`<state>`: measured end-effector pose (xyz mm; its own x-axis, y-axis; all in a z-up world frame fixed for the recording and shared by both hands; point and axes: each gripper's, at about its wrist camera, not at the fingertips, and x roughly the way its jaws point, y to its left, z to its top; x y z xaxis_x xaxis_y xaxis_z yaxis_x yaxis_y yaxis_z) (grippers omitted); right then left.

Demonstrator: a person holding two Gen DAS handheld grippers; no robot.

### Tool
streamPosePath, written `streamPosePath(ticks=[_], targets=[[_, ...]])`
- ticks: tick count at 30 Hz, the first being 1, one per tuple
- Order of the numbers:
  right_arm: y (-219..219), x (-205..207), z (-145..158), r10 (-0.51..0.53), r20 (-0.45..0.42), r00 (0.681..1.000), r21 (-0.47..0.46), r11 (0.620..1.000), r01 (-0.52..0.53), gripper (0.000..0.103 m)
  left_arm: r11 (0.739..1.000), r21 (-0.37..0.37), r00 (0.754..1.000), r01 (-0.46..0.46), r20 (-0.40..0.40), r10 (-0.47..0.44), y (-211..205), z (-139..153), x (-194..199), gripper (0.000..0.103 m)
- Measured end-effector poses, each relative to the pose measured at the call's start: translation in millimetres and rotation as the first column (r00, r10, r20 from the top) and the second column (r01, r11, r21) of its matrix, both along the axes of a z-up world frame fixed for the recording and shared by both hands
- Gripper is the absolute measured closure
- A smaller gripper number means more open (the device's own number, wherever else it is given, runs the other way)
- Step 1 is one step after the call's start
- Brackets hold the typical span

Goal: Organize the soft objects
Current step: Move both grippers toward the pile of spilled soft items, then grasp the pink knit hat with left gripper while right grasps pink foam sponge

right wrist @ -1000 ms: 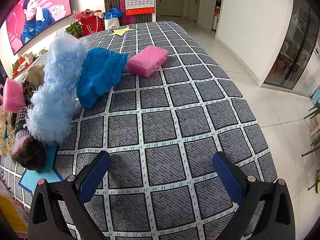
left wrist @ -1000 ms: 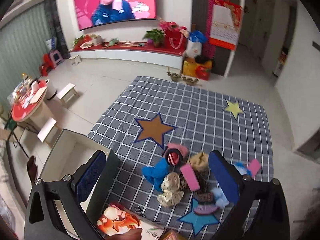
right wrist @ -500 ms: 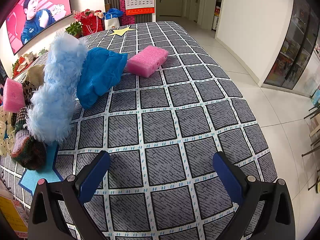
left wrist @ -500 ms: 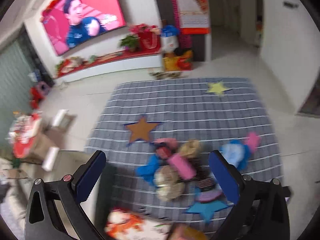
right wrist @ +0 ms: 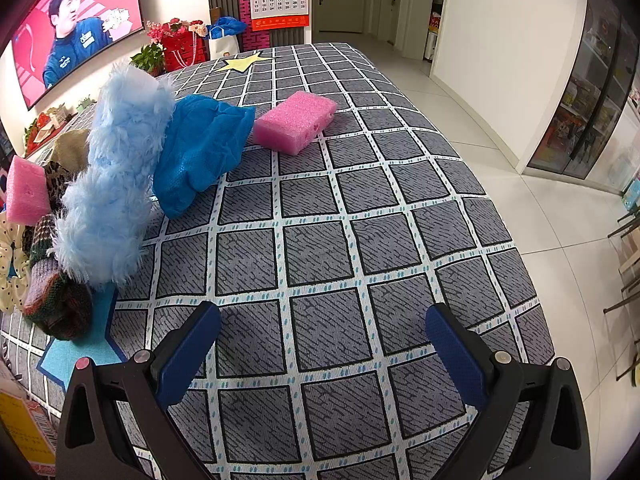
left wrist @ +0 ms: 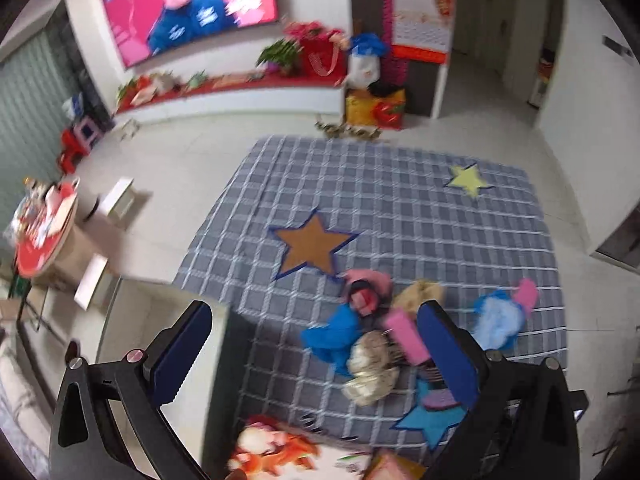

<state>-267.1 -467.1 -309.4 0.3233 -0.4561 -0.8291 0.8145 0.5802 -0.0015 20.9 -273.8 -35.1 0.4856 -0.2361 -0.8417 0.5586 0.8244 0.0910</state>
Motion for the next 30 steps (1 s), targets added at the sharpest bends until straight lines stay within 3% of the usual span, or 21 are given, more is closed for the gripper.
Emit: streamPosePath(ticks=[6,8,13,17,22,26,28,30], targets=[[-1,2,-2,0.000,0.001,1.000,0.000,1.000,0.000,0.000,0.988,0.153,0.999,-0.034,-0.037,0.040,19,-39,29,0.000],[-1,3,-3,0.000,0.001,1.000,0.000,1.000,0.000,0.000,0.982,0.187,0.995,-0.033,-0.086,0.049,18,-57,36,0.000],[-3,1,2,-0.019,-0.011,1.000,0.012,1.000,0.019,0.000,0.987,0.153,0.972,-0.056,-0.217,0.089,16,-79,47,0.000],[-26,16,6,-0.002,-0.098,0.995,0.164,0.986,0.018,0.000,0.985,0.172,0.952,0.015,-0.305,0.039,-5,-100,64,0.000],[-76,21,28,-0.096,-0.020,0.995,0.413,0.906,0.096,0.000,0.983,0.168,0.905,0.081,-0.426,-0.002,-46,-126,92,0.000],[-138,29,46,-0.281,0.011,0.960,0.518,0.822,0.235,0.000,0.967,0.241,0.886,0.083,-0.462,0.039,-83,-153,114,0.000],[-166,45,43,-0.311,0.005,0.950,0.563,0.786,0.254,0.000,0.957,0.270,0.878,0.102,-0.477,0.041,-102,-167,121,0.000],[-182,64,40,-0.299,-0.005,0.954,0.579,0.777,0.246,0.000,0.942,0.304,0.859,0.139,-0.511,0.039,-119,-182,126,0.000]])
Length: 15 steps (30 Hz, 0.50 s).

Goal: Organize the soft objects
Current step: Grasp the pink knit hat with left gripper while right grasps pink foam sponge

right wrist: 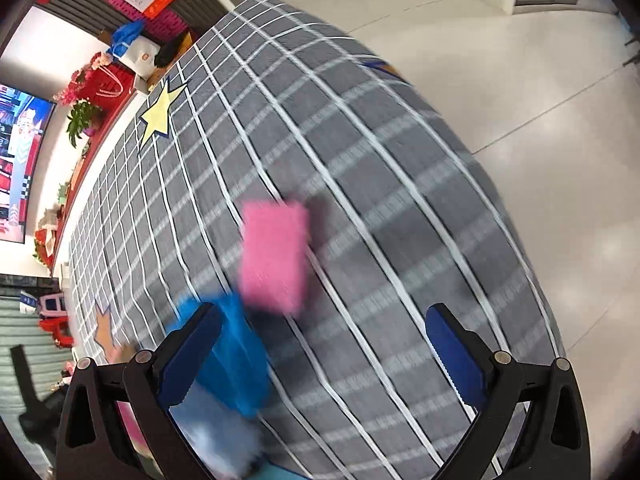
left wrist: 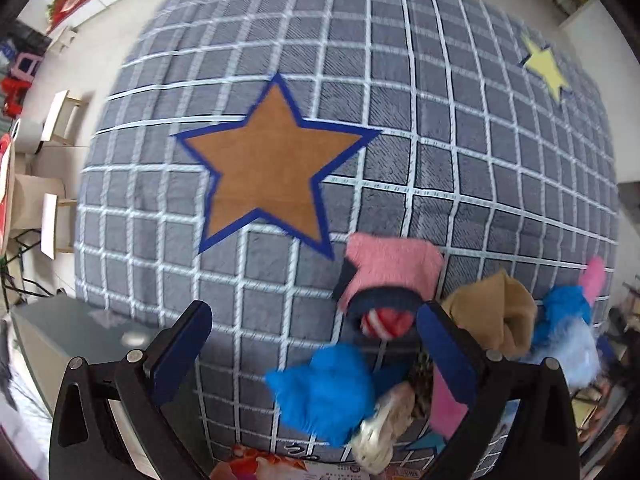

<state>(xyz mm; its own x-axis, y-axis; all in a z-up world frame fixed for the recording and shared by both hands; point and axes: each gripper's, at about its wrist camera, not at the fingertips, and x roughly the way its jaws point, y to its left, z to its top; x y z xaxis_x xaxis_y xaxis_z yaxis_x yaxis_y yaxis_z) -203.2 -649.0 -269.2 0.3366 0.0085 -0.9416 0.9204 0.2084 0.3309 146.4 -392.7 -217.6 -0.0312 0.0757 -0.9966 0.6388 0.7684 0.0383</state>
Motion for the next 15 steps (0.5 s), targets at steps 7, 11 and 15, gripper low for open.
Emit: streamPosePath(ticks=[7,11,15], targets=[[-16,61,-35,0.082,-0.220,0.972,0.012,0.997,-0.082,0.000,0.995,0.097,0.995,-0.015,-0.095,0.025,-20,-44,9,0.000],[-12,81,-47,0.095,-0.319,0.943,-0.010,0.995,-0.104,0.000,0.994,0.106,0.996,0.005,-0.094,0.005,-26,-55,3,0.000],[-6,87,-48,0.083,-0.330,0.940,-0.021,0.995,-0.095,0.000,0.996,0.087,0.991,-0.006,-0.136,0.018,-25,-64,2,0.000]])
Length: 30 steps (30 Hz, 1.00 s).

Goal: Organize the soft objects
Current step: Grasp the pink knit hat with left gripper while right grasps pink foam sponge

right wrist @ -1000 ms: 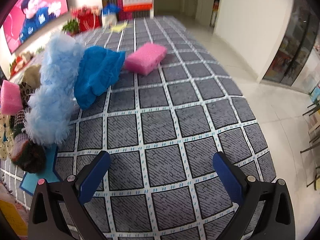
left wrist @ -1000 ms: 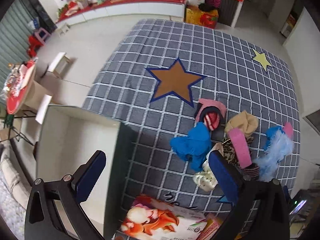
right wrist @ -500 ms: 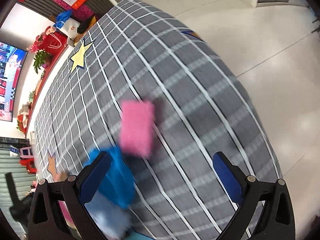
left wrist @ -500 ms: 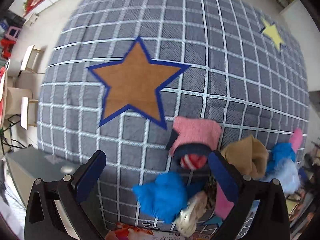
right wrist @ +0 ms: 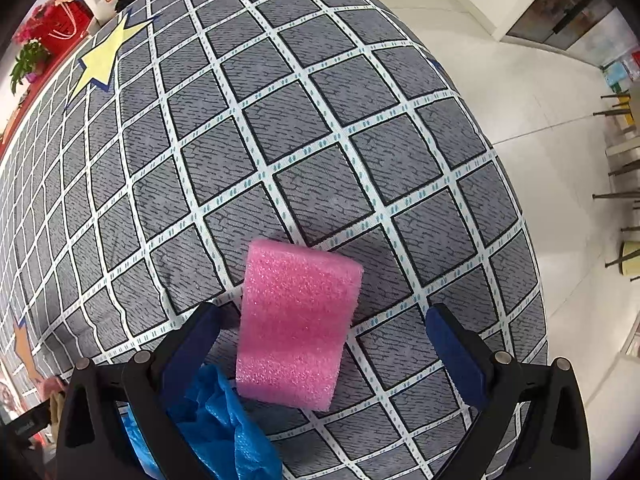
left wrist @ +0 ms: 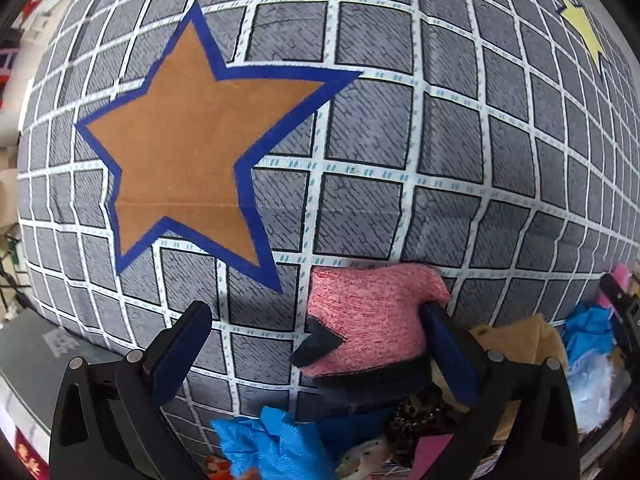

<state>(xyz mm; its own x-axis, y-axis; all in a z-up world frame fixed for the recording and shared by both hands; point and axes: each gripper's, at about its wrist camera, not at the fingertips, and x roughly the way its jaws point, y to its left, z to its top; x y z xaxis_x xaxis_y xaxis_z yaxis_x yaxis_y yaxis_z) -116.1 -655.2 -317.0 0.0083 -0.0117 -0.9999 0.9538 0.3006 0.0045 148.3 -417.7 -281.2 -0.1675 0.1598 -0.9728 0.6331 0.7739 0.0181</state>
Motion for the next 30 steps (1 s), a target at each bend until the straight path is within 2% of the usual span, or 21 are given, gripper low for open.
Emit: streamPosePath(ticks=[2,4,9,10,11,12,13,15,17,20,22,26,30], targets=[[0,4,0,-0.001,0.000,1.000,0.001,1.000,0.001,0.000,0.999,-0.028,0.999,-0.044,-0.032,0.043,12,-7,4,0.000],[-2,1,2,0.005,0.007,1.000,-0.003,1.000,-0.005,0.000,0.997,-0.043,0.998,-0.066,-0.025,0.065,19,-7,4,0.000],[-2,-2,1,0.004,0.009,1.000,-0.021,1.000,-0.004,0.001,0.999,-0.036,1.000,0.025,-0.002,-0.025,14,-4,-12,0.002],[2,-5,6,0.004,0.014,1.000,-0.035,0.999,-0.004,0.008,0.999,-0.044,1.000,0.027,0.003,-0.027,10,-1,-16,0.013],[5,-11,13,0.009,0.017,1.000,-0.054,0.999,-0.008,0.033,0.997,-0.068,1.000,0.025,0.017,-0.024,9,10,-20,0.028],[8,-9,21,0.027,0.021,0.999,-0.077,0.997,-0.026,0.054,0.995,-0.097,0.999,0.030,0.015,-0.029,7,21,-23,0.084],[11,-10,25,0.041,0.017,0.999,-0.079,0.996,-0.039,0.060,0.994,-0.106,0.999,0.034,-0.009,-0.035,4,26,-24,0.081],[13,-10,24,0.039,0.033,0.999,-0.057,0.998,-0.037,0.060,0.991,-0.134,0.996,0.011,-0.087,-0.023,2,29,-26,0.081],[19,-8,24,0.053,0.036,0.998,-0.051,0.997,-0.052,0.060,0.989,-0.145,0.994,-0.019,-0.108,0.003,0,32,-28,0.081],[30,-14,37,0.059,0.061,0.996,-0.080,0.995,-0.054,0.060,0.980,-0.198,0.996,-0.035,-0.085,0.018,8,49,-28,0.082],[35,-24,54,0.063,0.072,0.995,-0.131,0.990,-0.054,0.060,0.969,-0.239,0.998,-0.056,-0.055,0.044,33,67,-28,0.082],[47,-33,77,0.054,0.124,0.991,-0.127,0.991,-0.038,0.060,0.976,-0.211,0.998,-0.048,0.040,0.058,61,89,-29,0.082],[61,-46,109,0.092,0.143,0.985,-0.143,0.987,-0.072,0.060,0.968,-0.246,0.996,-0.045,0.061,0.061,84,128,-36,0.081]])
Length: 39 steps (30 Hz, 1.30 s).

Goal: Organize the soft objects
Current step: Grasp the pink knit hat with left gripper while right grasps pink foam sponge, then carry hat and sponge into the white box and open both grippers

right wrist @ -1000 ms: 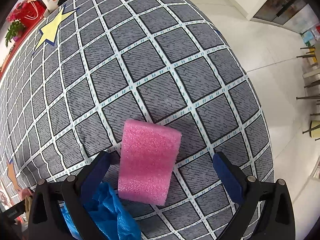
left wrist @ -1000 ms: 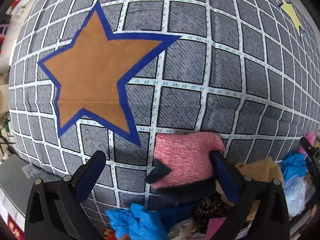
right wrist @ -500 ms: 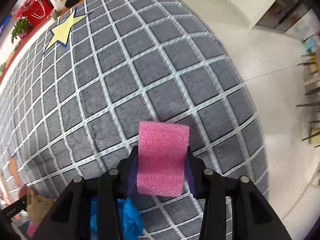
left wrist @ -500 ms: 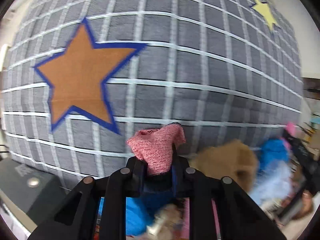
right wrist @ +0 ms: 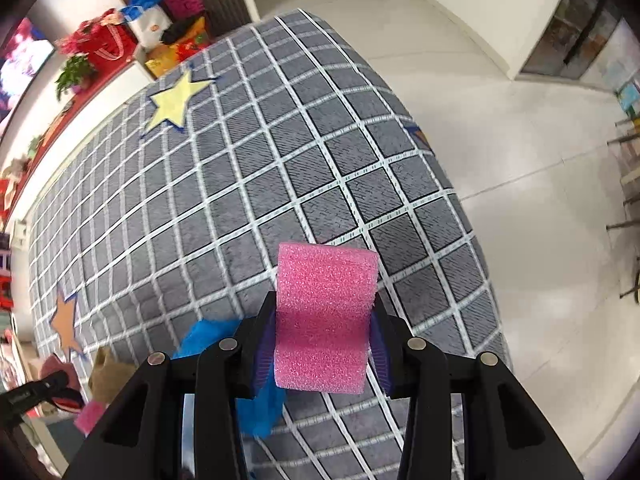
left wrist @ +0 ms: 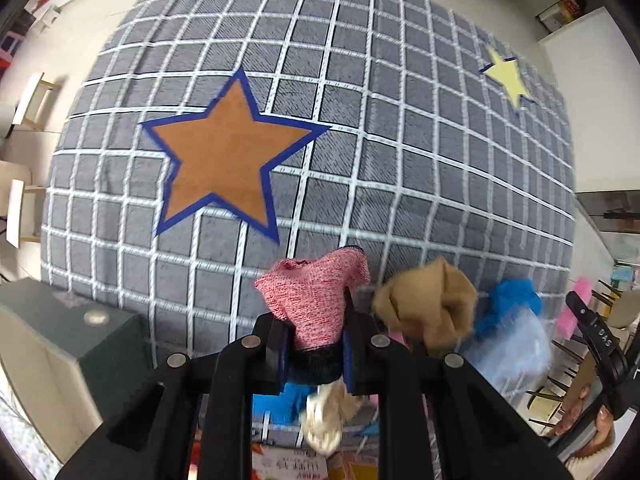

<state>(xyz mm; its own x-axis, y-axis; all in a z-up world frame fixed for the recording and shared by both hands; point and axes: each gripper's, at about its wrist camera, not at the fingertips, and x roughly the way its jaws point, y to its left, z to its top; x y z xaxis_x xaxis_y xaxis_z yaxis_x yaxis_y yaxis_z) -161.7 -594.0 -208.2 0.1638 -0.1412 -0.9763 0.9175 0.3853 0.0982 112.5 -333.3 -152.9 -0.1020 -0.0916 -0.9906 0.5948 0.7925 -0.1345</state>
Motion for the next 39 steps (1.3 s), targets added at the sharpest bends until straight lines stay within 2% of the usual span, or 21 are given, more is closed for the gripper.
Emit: streamPosePath(ticks=[2,7,9,10,11,13,15,18,21,24,30,34,39], targets=[[13,-8,14,0.044,-0.012,0.999,-0.028,0.999,-0.044,0.060,1.000,-0.018,0.999,0.005,0.036,-0.004,17,26,-8,0.081],[41,-25,38,0.163,-0.016,0.986,-0.032,0.986,-0.164,0.060,0.998,-0.053,0.997,-0.028,0.070,0.031,63,60,-23,0.080],[54,-28,43,0.208,-0.016,0.978,-0.031,0.977,-0.209,0.060,0.998,-0.044,0.994,-0.052,0.093,0.056,84,49,-26,0.080],[66,-28,48,0.243,-0.021,0.970,-0.032,0.969,-0.244,0.060,0.997,-0.032,0.991,-0.066,0.116,0.070,102,54,-31,0.080],[75,-28,52,0.265,-0.025,0.964,-0.035,0.963,-0.266,0.060,0.997,-0.018,0.988,-0.077,0.134,0.079,93,33,-28,0.080],[94,-28,57,0.309,-0.033,0.950,-0.043,0.950,-0.311,0.060,0.994,0.015,0.981,-0.109,0.164,0.105,112,28,-33,0.080],[113,-27,61,0.347,-0.038,0.937,-0.051,0.936,-0.349,0.060,0.989,0.037,0.977,-0.146,0.161,0.138,133,20,-40,0.080],[142,-22,66,0.413,-0.045,0.910,-0.048,0.909,-0.414,0.060,0.974,0.072,0.963,-0.213,0.184,0.197,173,21,-51,0.080],[174,-15,77,0.471,-0.024,0.882,-0.035,0.881,-0.472,0.060,0.969,0.042,0.950,-0.245,0.212,0.231,206,35,-62,0.080],[206,-2,96,0.504,-0.014,0.864,-0.035,0.863,-0.504,0.060,0.963,0.053,0.948,-0.263,0.199,0.248,238,38,-62,0.080],[276,46,143,0.549,0.034,0.835,-0.043,0.836,-0.548,0.060,0.949,0.070,0.935,-0.306,0.209,0.286,299,37,-32,0.080],[325,86,151,0.582,0.047,0.812,-0.039,0.813,-0.581,0.060,0.959,0.048,0.936,-0.280,0.236,0.262,318,35,-17,0.080],[384,137,143,0.649,0.063,0.758,-0.029,0.760,-0.649,0.060,0.964,0.045,0.942,-0.260,0.233,0.243,328,28,-8,0.080]])
